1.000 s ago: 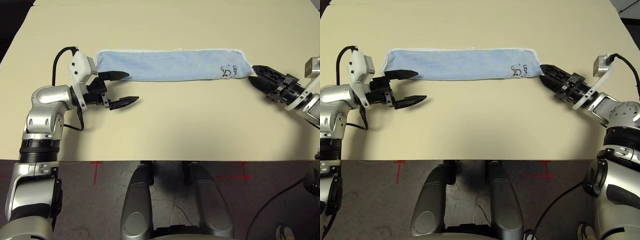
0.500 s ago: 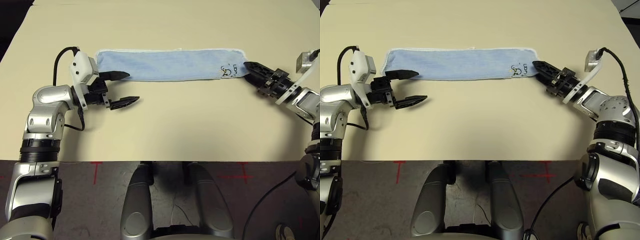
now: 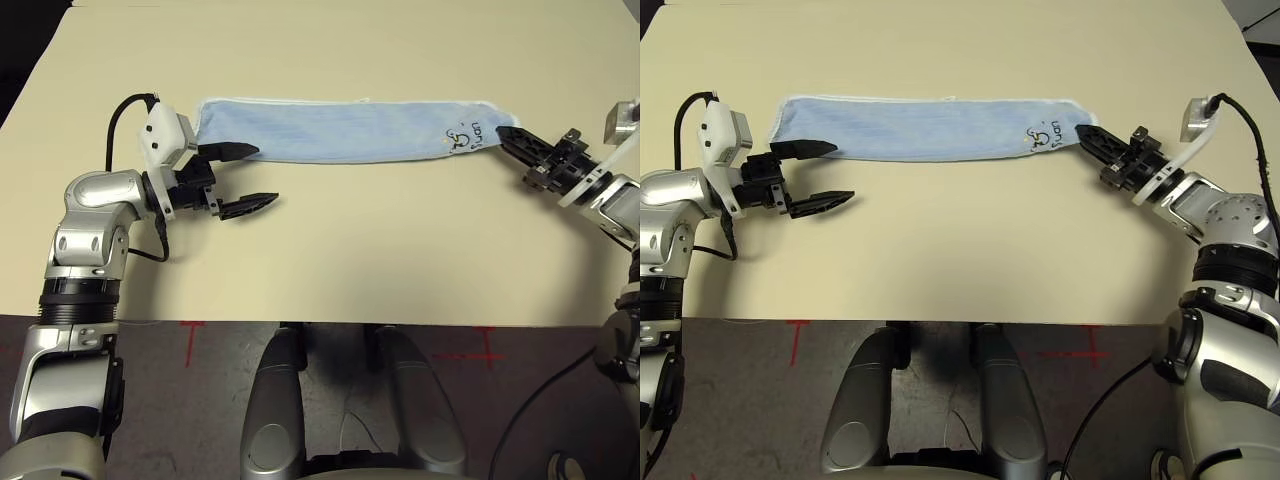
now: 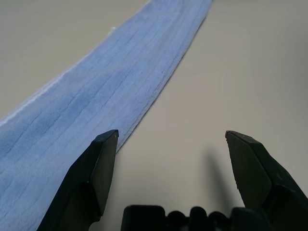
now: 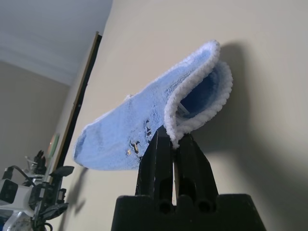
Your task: Fold the towel and set it aside.
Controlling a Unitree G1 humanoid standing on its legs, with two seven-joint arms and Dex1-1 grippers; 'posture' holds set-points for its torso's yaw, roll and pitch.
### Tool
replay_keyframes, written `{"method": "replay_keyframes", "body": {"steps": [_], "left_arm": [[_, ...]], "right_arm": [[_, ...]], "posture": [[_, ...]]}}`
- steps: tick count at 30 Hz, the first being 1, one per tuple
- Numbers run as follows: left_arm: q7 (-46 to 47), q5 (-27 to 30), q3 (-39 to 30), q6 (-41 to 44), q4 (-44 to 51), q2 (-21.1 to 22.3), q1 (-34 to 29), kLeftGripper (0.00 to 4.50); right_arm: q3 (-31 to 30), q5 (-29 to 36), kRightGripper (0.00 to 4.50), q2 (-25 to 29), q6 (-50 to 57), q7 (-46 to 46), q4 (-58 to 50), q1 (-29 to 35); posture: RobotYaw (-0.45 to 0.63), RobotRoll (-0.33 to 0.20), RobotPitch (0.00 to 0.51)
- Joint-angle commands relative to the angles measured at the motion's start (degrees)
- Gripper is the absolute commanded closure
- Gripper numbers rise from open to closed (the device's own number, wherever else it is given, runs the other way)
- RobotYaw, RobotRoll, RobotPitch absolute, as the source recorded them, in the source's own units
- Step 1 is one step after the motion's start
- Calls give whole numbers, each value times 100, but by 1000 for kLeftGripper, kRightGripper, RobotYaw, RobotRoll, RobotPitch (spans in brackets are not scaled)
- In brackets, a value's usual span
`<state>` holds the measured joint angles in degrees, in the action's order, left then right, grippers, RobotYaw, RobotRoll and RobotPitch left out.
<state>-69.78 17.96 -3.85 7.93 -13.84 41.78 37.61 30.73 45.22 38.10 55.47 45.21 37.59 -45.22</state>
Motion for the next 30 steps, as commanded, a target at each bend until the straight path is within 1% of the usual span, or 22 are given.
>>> {"method": "replay_keyframes", "body": {"steps": [1,10,16,23,27,30], "left_arm": [[-7,-16,69,-33,-13,-4,38,0],[5,35,14,-18,-218,-27,186,0],[2,29,23,-32,-218,-19,167,0],[-10,29,24,1,-181,18,159,0],[-20,18,33,-4,-194,30,176,0],[-21,7,40,-15,-214,32,190,0]], "right_arm": [[85,-86,4469,260,-52,19,60,215],[-123,-321,4469,594,-372,370,392,30],[-266,-324,4469,546,-379,751,404,-248],[-702,-55,4469,386,265,1432,-507,-79],[-1159,10,4469,288,476,1749,-1204,34],[-1432,-2,4469,168,510,1863,-1481,-6]], "posture": [[-15,0,348],[-15,0,345],[-10,0,345],[2,0,340],[3,0,339],[6,0,339]]}}
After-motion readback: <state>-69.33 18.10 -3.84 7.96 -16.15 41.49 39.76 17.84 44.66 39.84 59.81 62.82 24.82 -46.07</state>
